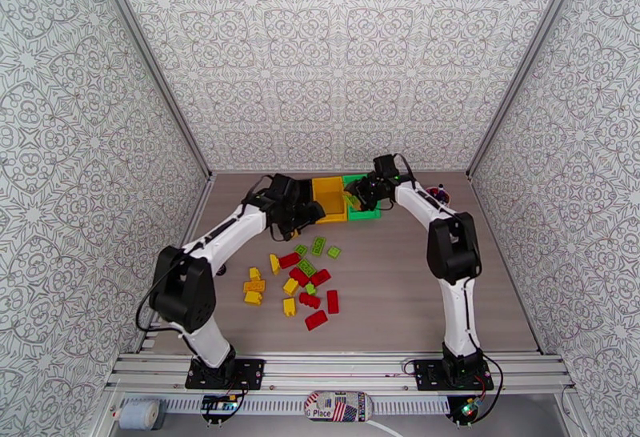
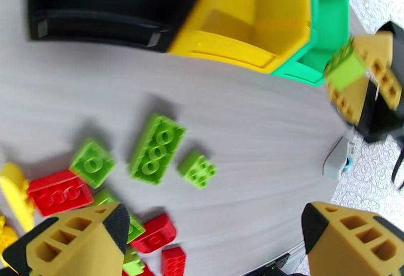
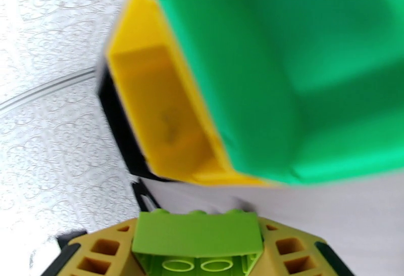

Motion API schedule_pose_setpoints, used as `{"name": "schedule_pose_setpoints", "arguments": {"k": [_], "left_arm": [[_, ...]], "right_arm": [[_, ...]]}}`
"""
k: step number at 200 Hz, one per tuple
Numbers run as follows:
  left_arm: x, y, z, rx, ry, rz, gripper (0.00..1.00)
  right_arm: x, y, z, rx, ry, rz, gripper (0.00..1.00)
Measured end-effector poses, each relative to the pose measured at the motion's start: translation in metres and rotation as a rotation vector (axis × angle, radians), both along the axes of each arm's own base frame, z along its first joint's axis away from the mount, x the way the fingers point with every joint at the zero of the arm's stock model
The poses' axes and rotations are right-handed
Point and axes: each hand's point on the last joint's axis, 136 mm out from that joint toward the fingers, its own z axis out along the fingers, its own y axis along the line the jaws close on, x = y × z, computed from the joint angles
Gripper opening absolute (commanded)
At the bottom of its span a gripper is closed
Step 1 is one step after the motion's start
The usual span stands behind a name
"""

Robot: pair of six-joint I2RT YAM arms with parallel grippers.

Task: Sort the legos into containers by color

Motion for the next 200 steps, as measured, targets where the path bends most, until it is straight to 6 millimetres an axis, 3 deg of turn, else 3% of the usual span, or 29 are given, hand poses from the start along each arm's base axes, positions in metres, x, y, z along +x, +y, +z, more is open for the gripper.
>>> {"name": "schedule_pose_setpoints", "arguments": {"k": [23, 52, 110, 157, 200], "left_arm": [[-0.01, 0.009, -0.001, 0.009, 0.01, 0.022, 0.95], [-0.017, 0.018, -0.004, 0.039, 0.015, 0.04, 0.96], [-0.027, 0.028, -0.009, 0.099, 0.036, 0.046, 0.95], [-0.033, 0.026, -0.006, 0.182, 0.027, -0.031, 0.91], [-0.035, 0.014, -0.022, 0.271, 0.041, -0.131, 0.85]], "right_arm": [[0.016, 0.019, 0.012, 0.041, -0.04, 0.024, 0.59], [0.019, 0.035, 0.02, 0.069, -0.054, 0.045, 0.74], [0.011, 0.037, 0.014, 0.056, -0.043, 0.068, 0.77], [-0.04, 0.009, 0.002, -0.091, -0.003, 0.123, 0.7], [-0.113, -0.038, 0.001, -0.263, 0.014, 0.157, 0.68]]}}
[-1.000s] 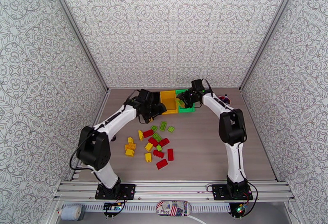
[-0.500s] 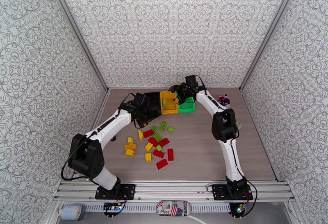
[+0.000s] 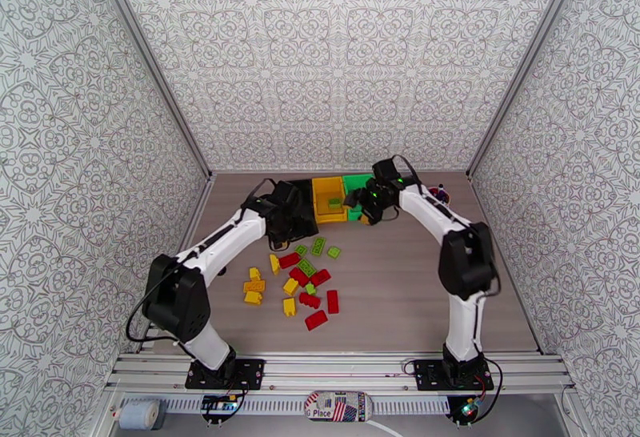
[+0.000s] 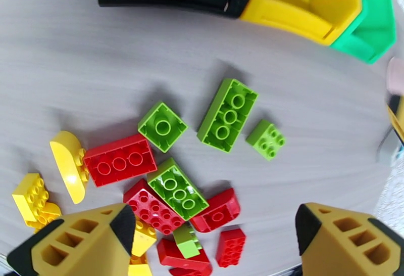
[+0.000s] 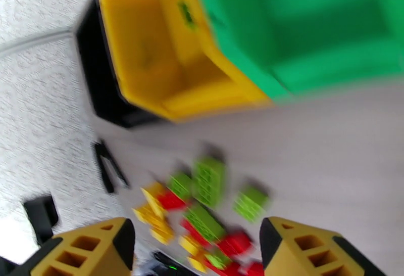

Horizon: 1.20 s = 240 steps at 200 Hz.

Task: Sort the legos into containers by color

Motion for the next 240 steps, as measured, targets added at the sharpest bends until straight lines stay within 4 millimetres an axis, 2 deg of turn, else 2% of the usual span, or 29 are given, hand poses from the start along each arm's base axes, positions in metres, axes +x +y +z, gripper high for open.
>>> {"name": "schedule_pose_setpoints", "arguments": {"k": [32, 66, 103, 149, 205, 240], "left_arm": [[0.0, -0.013, -0.016, 0.069, 0.033, -0.08, 0.78], [0.015, -0.031, -0.032, 0.136, 0.049, -0.157, 0.7], [0.03, -0.038, -0.056, 0.199, 0.084, -0.209, 0.65], [0.036, -0.037, -0.078, 0.256, 0.128, -0.25, 0.62], [0.035, -0.037, -0.095, 0.276, 0.166, -0.267, 0.62], [0.037, -0.039, -0.097, 0.277, 0.167, -0.278, 0.6]], "right_arm": [[-0.055, -0.032, -0.023, -0.102, 0.05, 0.004, 0.65], [-0.113, -0.062, -0.056, -0.178, 0.138, -0.008, 0.64], [-0.155, -0.078, -0.07, -0.207, 0.174, -0.028, 0.64], [-0.178, -0.084, -0.073, -0.203, 0.175, -0.058, 0.64], [-0.181, -0.087, -0.068, -0.194, 0.157, -0.091, 0.64], [-0.184, -0.089, -0.069, -0.191, 0.16, -0.107, 0.64]]}}
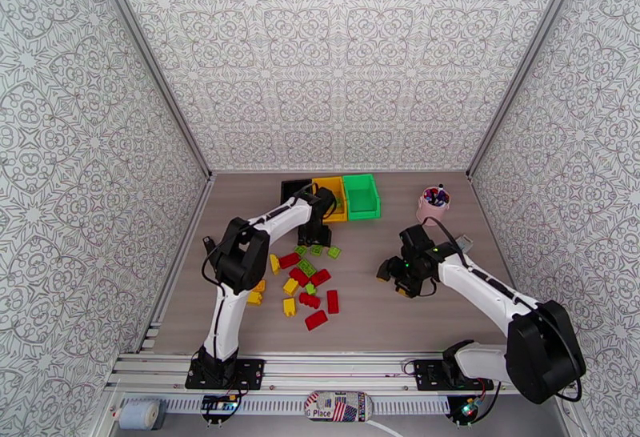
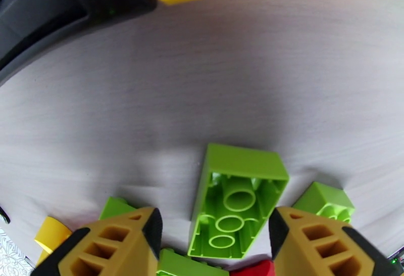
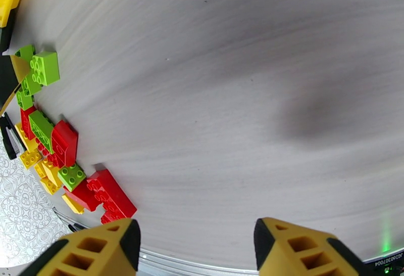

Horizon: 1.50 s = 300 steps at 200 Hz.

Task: Sort the legos into containers by color

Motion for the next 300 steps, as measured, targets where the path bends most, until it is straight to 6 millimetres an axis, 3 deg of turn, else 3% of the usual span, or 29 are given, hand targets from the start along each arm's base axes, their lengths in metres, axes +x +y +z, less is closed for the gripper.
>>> {"name": "schedule_pose_setpoints", "arguments": {"k": [47, 87, 125, 144, 167, 201, 227, 241, 255, 272, 300], "left_arm": [[0.0, -0.001, -0.015, 0.016, 0.024, -0.005, 0.52], [0.001, -0.002, -0.015, 0.014, 0.023, -0.002, 0.35], [0.0, -0.004, -0.014, 0.009, 0.022, -0.001, 0.3], [0.001, -0.007, -0.007, -0.011, 0.016, 0.013, 0.3], [0.005, -0.015, 0.016, -0.078, -0.011, 0.03, 0.3], [0.041, -0.033, 0.073, -0.238, -0.126, 0.063, 0.32], [0.087, -0.035, 0.127, -0.367, -0.249, 0.108, 0.35], [0.111, -0.032, 0.147, -0.423, -0.301, 0.128, 0.4], [0.131, -0.028, 0.153, -0.463, -0.326, 0.153, 0.51], [0.149, -0.022, 0.143, -0.49, -0.319, 0.178, 0.7], [0.157, -0.017, 0.114, -0.499, -0.26, 0.214, 0.75]], "right_arm": [[-0.004, -0.002, -0.003, -0.003, 0.01, -0.007, 0.62], [-0.004, -0.002, -0.003, -0.002, 0.011, -0.009, 0.59], [-0.003, -0.001, -0.003, -0.001, 0.011, -0.013, 0.59], [-0.003, -0.001, -0.003, -0.001, 0.011, -0.013, 0.6], [-0.003, -0.001, -0.002, 0.0, 0.009, -0.013, 0.6], [-0.002, -0.001, 0.008, 0.015, -0.024, -0.013, 0.6], [-0.004, -0.002, 0.019, 0.029, -0.058, -0.013, 0.61], [-0.007, -0.003, 0.025, 0.034, -0.069, -0.017, 0.61], [-0.009, -0.004, 0.029, 0.041, -0.078, -0.023, 0.62], [-0.011, -0.005, 0.033, 0.043, -0.084, -0.031, 0.63], [-0.012, -0.007, 0.035, 0.044, -0.087, -0.042, 0.65]]}}
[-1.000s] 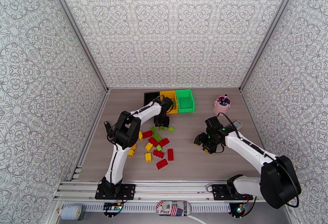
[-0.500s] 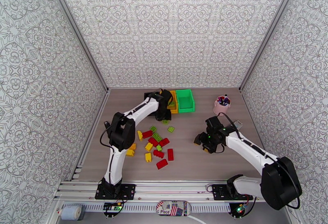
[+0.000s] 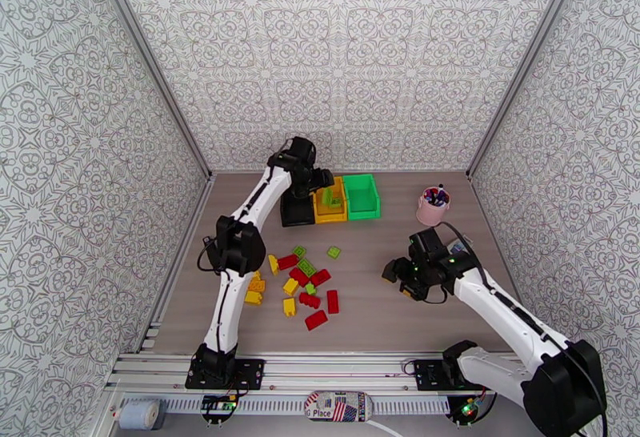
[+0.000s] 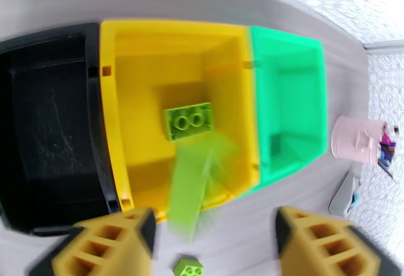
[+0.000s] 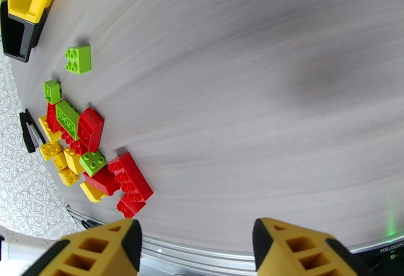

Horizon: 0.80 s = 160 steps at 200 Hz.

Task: Sort the legos into containers by color

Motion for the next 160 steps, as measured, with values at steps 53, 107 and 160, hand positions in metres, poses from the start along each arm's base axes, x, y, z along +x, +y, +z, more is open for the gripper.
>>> {"name": "schedule_pose_setpoints", "arguments": {"k": [53, 107, 160], "left_arm": [[-0.002, -0.001, -0.007, -0.011, 0.022, -0.008, 0.75], [-0.009, 0.015, -0.01, 0.004, 0.052, 0.011, 0.75], [-0.06, 0.063, 0.027, 0.08, 0.028, 0.064, 0.87]], "right_arm": [[0.0, -0.001, -0.001, -0.003, 0.005, -0.016, 0.66], [0.004, 0.0, -0.015, -0.026, 0.055, -0.011, 0.67], [0.042, 0.031, -0.018, -0.06, 0.081, 0.096, 0.67]]}}
